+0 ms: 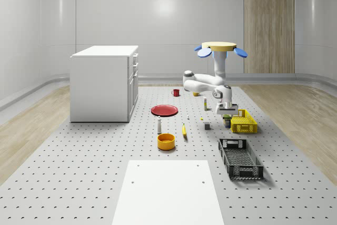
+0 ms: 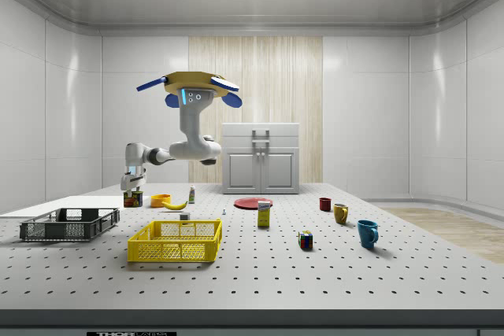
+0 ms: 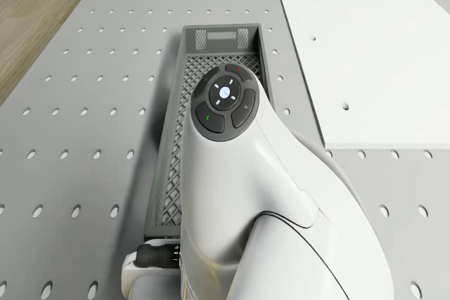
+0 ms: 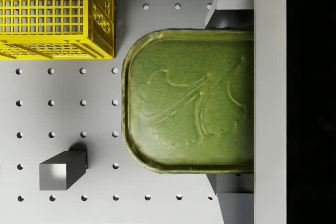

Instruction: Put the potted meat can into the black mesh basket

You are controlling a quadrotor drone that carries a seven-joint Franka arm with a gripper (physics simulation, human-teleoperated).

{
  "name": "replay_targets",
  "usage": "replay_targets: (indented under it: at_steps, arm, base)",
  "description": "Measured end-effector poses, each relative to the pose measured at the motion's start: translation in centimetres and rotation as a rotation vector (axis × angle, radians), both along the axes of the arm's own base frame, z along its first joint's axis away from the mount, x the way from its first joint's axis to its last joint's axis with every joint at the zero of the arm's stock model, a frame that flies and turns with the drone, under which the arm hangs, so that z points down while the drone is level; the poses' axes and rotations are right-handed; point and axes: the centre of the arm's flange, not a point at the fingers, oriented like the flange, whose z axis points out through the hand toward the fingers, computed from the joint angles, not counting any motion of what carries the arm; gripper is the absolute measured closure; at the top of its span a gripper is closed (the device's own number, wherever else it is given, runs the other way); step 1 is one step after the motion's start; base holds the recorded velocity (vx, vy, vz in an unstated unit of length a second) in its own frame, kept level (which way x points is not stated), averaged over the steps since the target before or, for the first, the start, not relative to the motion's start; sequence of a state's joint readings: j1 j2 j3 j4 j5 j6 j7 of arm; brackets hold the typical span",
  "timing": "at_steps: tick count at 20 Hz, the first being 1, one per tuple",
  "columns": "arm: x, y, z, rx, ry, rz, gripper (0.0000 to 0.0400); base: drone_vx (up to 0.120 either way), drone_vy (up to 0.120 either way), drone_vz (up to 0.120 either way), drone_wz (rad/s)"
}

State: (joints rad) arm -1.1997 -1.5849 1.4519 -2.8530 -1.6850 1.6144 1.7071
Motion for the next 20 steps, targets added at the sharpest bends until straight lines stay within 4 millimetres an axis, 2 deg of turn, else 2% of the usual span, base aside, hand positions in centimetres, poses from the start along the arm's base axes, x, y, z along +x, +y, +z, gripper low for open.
replay_targets:
  at_steps: [3, 7, 20]
  arm:
    - [0.0, 0.0, 0.0, 0.0, 0.0, 0.0, 0.0109]
    - [0.0, 0.0, 0.0, 0.0, 0.0, 0.0, 0.0109]
    - [0.0, 0.0, 0.0, 0.0, 0.0, 0.0, 0.0109]
  base:
    - [0.12, 0.0, 0.0, 0.0]
    - [0.12, 0.09, 0.0, 0.0]
    - [0.12, 0.0, 0.0, 0.0]
